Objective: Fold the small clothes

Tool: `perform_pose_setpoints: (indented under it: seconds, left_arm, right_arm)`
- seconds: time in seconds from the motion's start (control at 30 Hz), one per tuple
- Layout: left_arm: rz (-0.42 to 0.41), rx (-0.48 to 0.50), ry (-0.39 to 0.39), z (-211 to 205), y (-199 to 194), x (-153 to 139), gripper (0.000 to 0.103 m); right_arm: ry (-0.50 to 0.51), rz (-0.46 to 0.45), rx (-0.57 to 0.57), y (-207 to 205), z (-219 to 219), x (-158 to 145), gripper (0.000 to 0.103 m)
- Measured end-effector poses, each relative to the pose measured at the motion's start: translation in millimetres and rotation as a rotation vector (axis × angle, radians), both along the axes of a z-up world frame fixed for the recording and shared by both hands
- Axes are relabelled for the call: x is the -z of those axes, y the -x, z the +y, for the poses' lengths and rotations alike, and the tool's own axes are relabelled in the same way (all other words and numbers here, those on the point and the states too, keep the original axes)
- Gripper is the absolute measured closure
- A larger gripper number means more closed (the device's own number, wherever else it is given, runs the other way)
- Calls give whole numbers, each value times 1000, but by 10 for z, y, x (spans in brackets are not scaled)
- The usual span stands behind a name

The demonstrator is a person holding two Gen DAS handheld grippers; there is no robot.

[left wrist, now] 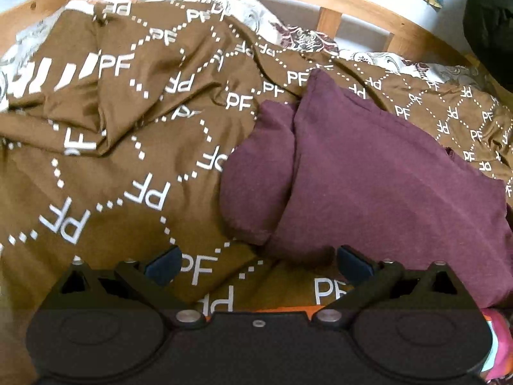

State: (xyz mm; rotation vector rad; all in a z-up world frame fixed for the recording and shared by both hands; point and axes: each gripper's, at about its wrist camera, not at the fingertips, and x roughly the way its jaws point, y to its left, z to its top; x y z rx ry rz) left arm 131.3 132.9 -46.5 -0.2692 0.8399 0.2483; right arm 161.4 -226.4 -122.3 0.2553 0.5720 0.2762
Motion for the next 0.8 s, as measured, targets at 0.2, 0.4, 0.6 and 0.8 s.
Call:
perform_pose_setpoints:
  seconds: [0.2,0.4,0.6,0.8]
  left_arm:
    - [-9,27,-71,-93,-12,-88,1]
    - [-20,49,-105,-161,-15,-132,1]
    - [-52,74,-162,-190,-79,-125,1]
    - [-99,65,-124,-26,-141,-93,1]
  right_arm:
    - [95,-65,-12,45,187,0,21]
    - [104,-128,-2,106,237,-8,1]
    - [148,-183,26,150,369,-39,0]
    - [210,-220,45,176,765,-115,0]
